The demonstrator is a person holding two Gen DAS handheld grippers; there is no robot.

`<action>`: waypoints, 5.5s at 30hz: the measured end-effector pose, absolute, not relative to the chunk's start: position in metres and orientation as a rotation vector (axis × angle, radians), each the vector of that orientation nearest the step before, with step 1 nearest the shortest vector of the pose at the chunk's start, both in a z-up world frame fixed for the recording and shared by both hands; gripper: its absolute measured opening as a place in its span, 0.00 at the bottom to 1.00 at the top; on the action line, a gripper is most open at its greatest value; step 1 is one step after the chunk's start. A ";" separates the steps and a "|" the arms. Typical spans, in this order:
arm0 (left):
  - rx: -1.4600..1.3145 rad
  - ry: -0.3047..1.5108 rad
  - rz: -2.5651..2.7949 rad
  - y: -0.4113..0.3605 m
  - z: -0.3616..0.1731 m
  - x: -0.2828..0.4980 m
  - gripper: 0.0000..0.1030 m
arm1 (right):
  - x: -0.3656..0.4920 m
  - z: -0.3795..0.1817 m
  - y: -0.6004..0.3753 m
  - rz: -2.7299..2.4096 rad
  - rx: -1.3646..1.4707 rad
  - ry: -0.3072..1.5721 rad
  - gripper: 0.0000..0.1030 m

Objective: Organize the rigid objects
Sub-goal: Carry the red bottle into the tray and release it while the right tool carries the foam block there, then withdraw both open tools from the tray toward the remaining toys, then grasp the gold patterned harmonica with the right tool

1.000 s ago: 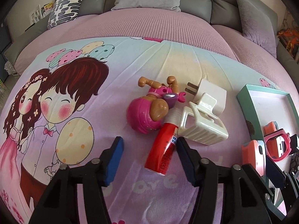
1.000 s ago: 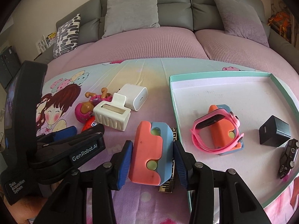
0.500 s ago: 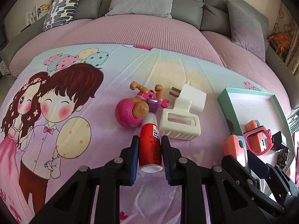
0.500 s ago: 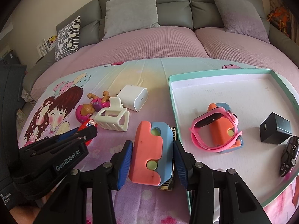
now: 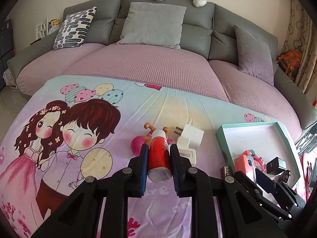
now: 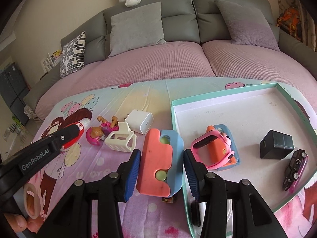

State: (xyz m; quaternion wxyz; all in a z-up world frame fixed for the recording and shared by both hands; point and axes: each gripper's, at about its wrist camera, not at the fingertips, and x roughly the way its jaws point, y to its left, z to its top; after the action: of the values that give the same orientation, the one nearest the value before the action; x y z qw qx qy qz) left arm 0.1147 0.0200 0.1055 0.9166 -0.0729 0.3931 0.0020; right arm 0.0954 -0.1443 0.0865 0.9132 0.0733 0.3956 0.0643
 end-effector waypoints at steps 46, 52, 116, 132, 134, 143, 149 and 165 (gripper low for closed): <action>-0.012 0.813 -0.424 -0.163 0.105 0.115 0.22 | 0.080 0.069 -0.295 -0.168 0.332 0.843 0.46; -0.008 0.805 -0.423 -0.174 0.105 0.116 0.22 | 0.079 0.071 -0.301 -0.167 0.350 0.834 0.46; -0.124 0.885 0.117 -0.103 0.083 0.127 0.98 | 0.074 0.080 -0.308 -0.139 0.303 0.755 1.00; -0.177 0.853 0.149 -0.083 0.095 0.124 0.98 | 0.072 0.093 -0.288 -0.104 0.267 0.716 1.00; -0.193 0.843 0.169 -0.071 0.098 0.123 0.98 | 0.073 0.096 -0.280 -0.089 0.257 0.706 1.00; -0.221 0.816 0.271 -0.011 0.106 0.116 0.98 | 0.084 0.092 -0.246 -0.059 0.194 0.726 1.00; -0.245 0.826 0.313 0.024 0.102 0.112 0.98 | 0.086 0.096 -0.226 -0.056 0.164 0.698 1.00; -0.313 0.867 0.366 0.087 0.087 0.100 0.98 | 0.086 0.098 -0.151 0.121 0.104 0.666 0.96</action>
State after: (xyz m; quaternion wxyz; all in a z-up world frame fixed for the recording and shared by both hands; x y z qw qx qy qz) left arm 0.1003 0.0868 0.0866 0.8795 -0.1502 0.4159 0.1757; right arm 0.0859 -0.1511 0.0980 0.9420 0.0511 0.3264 0.0594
